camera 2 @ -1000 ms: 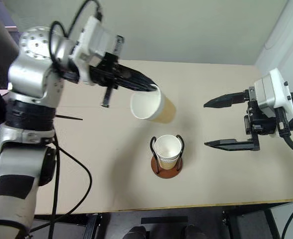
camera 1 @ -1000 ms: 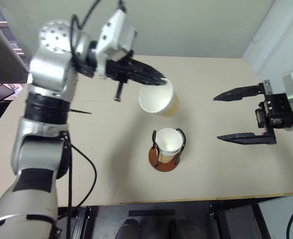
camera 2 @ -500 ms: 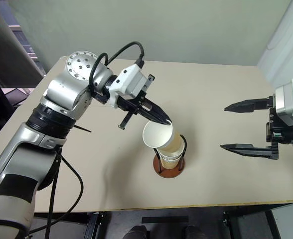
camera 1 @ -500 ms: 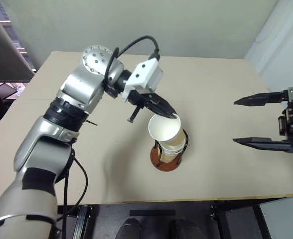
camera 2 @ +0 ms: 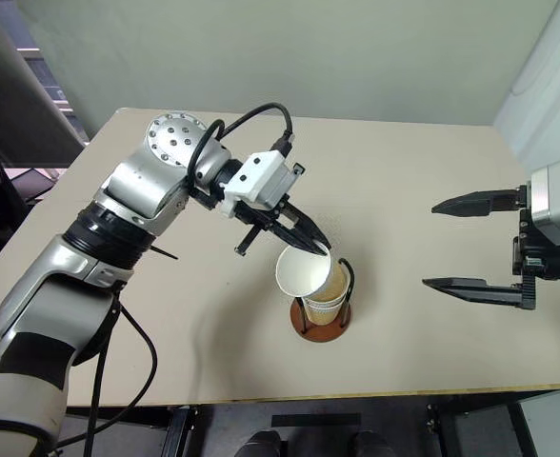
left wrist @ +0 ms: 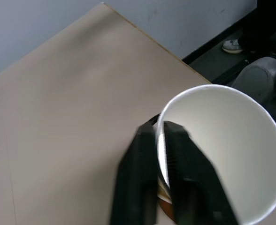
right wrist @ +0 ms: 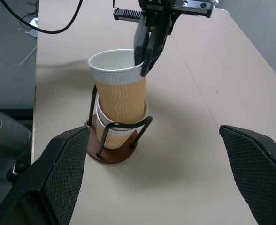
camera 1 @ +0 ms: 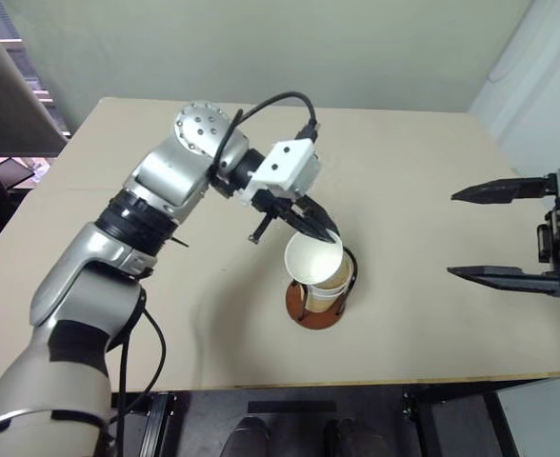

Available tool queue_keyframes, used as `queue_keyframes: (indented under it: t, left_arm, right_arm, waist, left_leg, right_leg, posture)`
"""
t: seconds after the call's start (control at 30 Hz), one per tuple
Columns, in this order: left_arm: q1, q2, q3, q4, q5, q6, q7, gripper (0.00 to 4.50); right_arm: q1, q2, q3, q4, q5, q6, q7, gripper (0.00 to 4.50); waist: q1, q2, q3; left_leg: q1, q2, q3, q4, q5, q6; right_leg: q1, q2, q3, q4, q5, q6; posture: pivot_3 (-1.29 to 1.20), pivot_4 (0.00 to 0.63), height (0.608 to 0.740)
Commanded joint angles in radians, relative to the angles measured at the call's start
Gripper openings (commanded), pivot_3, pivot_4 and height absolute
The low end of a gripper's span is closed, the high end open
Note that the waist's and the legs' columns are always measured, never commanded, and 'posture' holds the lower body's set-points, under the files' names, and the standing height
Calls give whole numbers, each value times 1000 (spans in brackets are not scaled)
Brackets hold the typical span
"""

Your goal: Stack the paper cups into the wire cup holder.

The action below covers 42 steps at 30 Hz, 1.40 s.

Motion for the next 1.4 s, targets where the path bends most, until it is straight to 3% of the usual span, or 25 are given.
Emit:
queue_keyframes:
  t: [0.03, 0.27, 0.3, 0.43, 0.63, 0.83, 0.93, 1.17, 1.4]
  left_arm:
    - [-24, -15, 12, -11, 9, -9, -38, 1684]
    - [-24, -63, 63, 32, 74, -28, -38, 4306]
    - [-24, -69, 78, 41, 83, -28, -38, 4451]
    - [-12, -66, 174, 48, 93, 16, -17, 4451]
    - [140, 119, 303, -92, 16, 164, -38, 4451]
    - [510, 398, 564, -254, -103, 357, -7, 4451]
    - [712, 474, 721, -303, -150, 423, 33, 4451]
    - [1072, 511, 1026, -404, -194, 535, 88, 4451]
    - [1120, 490, 1073, -455, -221, 562, 138, 4451]
  right_arm:
    - [3, -13, -44, -29, 15, -2, -18, 4500]
    - [11, -8, -31, -32, 10, -13, -32, 4500]
    - [10, -8, -28, -30, 9, -17, -33, 4500]
    - [-4, -9, -6, 4, 0, -40, -22, 4500]
    - [6, 0, 46, 102, -48, -105, 25, 4500]
    - [24, 2, 68, 301, -130, -176, 75, 4500]
    - [48, -6, 59, 368, -155, -198, 104, 4500]
    - [60, -9, 64, 438, -169, -201, 140, 4500]
    - [-10, 11, 137, 442, -164, -195, 155, 4500]
  waist:
    - [0, 0, 0]
    - [1, 0, 0]
    - [1, 0, 0]
    - [0, 0, 0]
    - [-9, 3, -2]
    - [-10, 4, -2]
    - [-10, 4, -2]
    - [-5, 3, -2]
    - [-12, 3, -2]
  left_leg:
    - [0, 0, 0, 0, 0, 0]
    - [0, -1, 0, 1, 0, 1]
    - [0, 0, 0, 1, 0, 1]
    - [0, 0, 1, 1, 0, 1]
    - [2, 0, 2, 0, 0, 1]
    - [3, 0, -1, -1, 0, 1]
    - [5, 2, -1, -3, 0, 1]
    - [12, 2, 1, -2, -1, 3]
    - [18, 1, 2, -3, -1, 3]
  right_leg:
    - [0, 0, 0, 0, 0, 0]
    - [1, 0, 0, 0, 0, 1]
    - [1, 0, 0, 0, 0, 1]
    - [1, 0, 0, 0, 0, 1]
    - [0, 1, -1, 1, 0, 1]
    - [-1, 1, -1, 2, 0, 2]
    - [-2, 0, 0, 3, -1, 1]
    - [1, 0, 3, 11, -4, -4]
    - [4, 0, 9, 16, -7, -12]
  posture:
    - [0, 150, 740]
    - [0, 150, 740]
    - [0, 150, 740]
    - [0, 150, 740]
    - [0, 150, 740]
    - [0, 150, 740]
    - [0, 150, 740]
    - [0, 150, 740]
    - [0, 150, 740]
